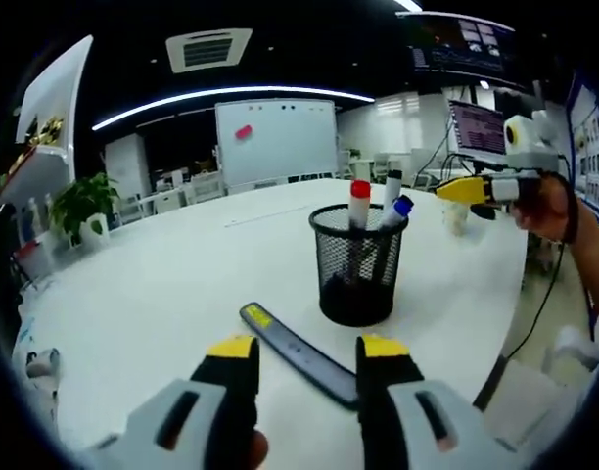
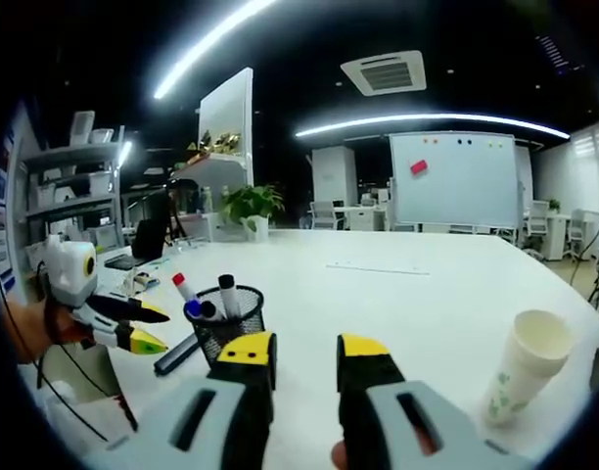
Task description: Place the scattered laser pointers and whiteboard markers into the pen holder and stack the scattered paper cups together
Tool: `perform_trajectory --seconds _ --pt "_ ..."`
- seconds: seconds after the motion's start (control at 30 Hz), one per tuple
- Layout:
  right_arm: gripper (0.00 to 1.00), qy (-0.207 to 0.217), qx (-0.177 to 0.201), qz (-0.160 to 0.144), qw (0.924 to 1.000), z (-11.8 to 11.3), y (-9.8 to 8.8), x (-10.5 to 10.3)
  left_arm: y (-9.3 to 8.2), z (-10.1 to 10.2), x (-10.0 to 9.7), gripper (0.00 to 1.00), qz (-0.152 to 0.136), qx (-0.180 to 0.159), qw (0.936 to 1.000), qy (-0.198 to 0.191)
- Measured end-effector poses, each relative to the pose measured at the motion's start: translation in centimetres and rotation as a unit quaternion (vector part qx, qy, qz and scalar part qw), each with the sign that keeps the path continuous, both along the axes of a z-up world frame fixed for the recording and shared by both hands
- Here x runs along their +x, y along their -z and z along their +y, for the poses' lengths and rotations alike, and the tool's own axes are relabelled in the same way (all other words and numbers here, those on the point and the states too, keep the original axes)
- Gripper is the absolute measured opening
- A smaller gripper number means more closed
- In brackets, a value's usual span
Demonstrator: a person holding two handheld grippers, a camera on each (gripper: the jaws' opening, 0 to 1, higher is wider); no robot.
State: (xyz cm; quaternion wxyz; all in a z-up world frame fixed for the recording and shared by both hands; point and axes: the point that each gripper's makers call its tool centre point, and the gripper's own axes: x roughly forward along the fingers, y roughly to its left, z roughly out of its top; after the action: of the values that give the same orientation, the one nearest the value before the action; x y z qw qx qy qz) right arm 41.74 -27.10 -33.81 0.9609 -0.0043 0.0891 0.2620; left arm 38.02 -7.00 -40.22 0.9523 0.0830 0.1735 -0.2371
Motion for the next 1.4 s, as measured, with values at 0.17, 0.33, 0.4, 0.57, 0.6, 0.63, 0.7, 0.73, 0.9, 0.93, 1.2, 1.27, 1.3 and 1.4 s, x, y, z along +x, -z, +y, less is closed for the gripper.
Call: perform_trajectory --seconds 0.17,0.33,0.4,0.57,0.6,0.63,0.7,0.73,0.9,0.93,1.2,1.27,1.3,1.4 --pt "0.25 0.002 0.002 0.002 1.0000 -0.2 0.2 -0.2 0.4 -0.6 -0.3 0.43 0.001 0.005 1.0000 -0.001" --pt "0.25 0.006 0.002 0.006 1.0000 -0.4 0.4 0.0 0.6 -0.7 -0.2 0.44 -0.008 0.004 1.0000 -0.001" --pt "0.25 0.007 0.003 0.004 1.0000 -0.5 0.3 -0.1 0.9 -0.7 -0.3 0.45 -0.006 0.004 1.0000 0.000" --pt "0.25 0.009 -0.002 0.012 0.9999 -0.6 0.9 -0.2 1.7 -0.1 -0.1 0.46 0.000 0.017 0.9997 -0.015" --pt "0.25 0.009 -0.004 0.014 0.9998 -0.6 1.0 -0.2 1.8 0.0 -0.2 0.47 0.001 0.015 0.9998 -0.016" --pt "0.25 0.010 -0.006 0.017 0.9998 -0.6 1.2 -0.2 1.9 0.0 -0.2 0.49 0.003 0.012 0.9998 -0.017" --pt "0.25 0.012 -0.008 0.020 0.9997 -0.8 1.4 -0.2 2.2 0.0 -0.2 0.52 0.006 0.011 0.9998 -0.016" --pt "0.24 0.013 -0.007 0.020 0.9997 -0.8 1.4 -0.2 2.3 0.0 -0.2 0.54 0.006 0.012 0.9998 -0.016" --pt "0.24 0.011 -0.001 0.002 0.9999 -0.6 0.4 -0.4 2.6 0.2 -0.2 0.55 0.008 0.004 0.9997 -0.024" --pt "0.24 0.012 -0.001 0.002 0.9999 -0.7 0.4 -0.3 2.8 0.2 -0.2 0.55 0.008 0.006 0.9996 -0.027" --pt "0.23 0.025 0.001 -0.014 0.9996 -1.2 -0.4 -0.2 2.6 0.7 0.0 0.55 -0.011 0.026 0.9989 -0.037" --pt "0.23 0.025 0.001 -0.013 0.9996 -1.2 -0.4 -0.2 2.9 0.6 0.0 0.54 -0.003 0.020 0.9992 -0.036" --pt "0.23 0.025 0.000 -0.013 0.9996 -1.2 -0.3 -0.3 3.1 0.5 -0.1 0.54 0.001 0.019 0.9993 -0.034" --pt "0.24 0.024 -0.007 -0.016 0.9996 -1.1 -0.3 -0.3 3.4 0.2 0.0 0.54 0.001 0.024 0.9994 -0.027"
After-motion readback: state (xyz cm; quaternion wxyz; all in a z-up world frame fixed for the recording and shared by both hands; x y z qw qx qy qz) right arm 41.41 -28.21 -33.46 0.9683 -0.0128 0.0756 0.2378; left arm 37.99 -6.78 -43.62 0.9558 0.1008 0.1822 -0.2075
